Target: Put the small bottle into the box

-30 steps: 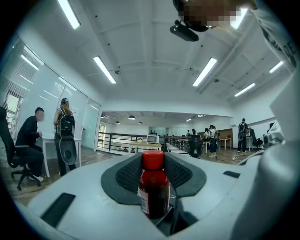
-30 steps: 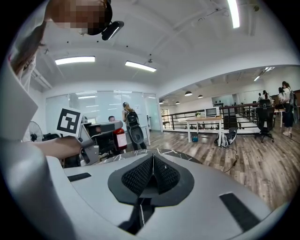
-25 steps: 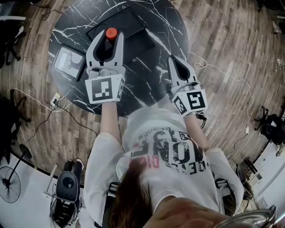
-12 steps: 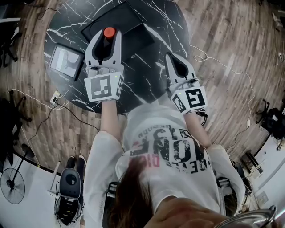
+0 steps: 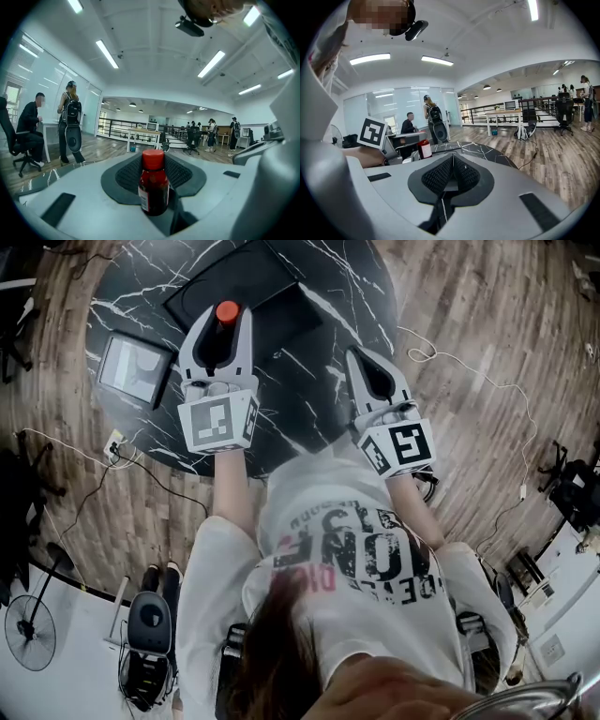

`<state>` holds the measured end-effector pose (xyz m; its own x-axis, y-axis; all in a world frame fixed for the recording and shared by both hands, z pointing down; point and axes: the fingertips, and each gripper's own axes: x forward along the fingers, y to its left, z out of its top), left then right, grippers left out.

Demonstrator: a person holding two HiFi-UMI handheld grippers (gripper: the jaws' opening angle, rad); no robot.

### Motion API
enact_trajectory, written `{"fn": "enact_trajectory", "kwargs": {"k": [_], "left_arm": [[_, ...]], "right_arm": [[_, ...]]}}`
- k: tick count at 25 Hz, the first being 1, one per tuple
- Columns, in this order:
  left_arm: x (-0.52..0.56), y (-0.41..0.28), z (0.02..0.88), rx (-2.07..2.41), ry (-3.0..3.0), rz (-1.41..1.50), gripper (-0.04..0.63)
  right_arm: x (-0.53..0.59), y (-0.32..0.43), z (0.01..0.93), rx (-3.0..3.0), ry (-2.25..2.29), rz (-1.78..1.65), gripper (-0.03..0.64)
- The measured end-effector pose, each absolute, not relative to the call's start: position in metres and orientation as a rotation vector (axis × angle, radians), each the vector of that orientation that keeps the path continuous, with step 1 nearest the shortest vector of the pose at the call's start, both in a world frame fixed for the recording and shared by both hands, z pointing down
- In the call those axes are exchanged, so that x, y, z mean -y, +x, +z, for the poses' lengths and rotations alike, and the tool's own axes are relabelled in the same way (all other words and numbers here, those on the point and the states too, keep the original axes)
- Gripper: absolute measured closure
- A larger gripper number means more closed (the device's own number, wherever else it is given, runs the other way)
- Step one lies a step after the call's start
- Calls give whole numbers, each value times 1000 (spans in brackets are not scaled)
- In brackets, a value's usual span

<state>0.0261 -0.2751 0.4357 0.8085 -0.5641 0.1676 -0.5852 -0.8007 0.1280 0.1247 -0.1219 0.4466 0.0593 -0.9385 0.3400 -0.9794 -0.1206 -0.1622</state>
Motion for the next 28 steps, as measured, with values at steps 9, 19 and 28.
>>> {"fn": "enact_trajectory", "kwargs": {"k": [9,19,28], "left_arm": [[270,25,456,904,2798,243,453],[267,25,483,900,2775,303,453],[265,29,503,873,2769,367,453]], "right_arm": [[121,124,446,2007,2209,565,615],[120,123,450,2003,2209,583,615],[120,121,454,2004,2199,596,615]]}}
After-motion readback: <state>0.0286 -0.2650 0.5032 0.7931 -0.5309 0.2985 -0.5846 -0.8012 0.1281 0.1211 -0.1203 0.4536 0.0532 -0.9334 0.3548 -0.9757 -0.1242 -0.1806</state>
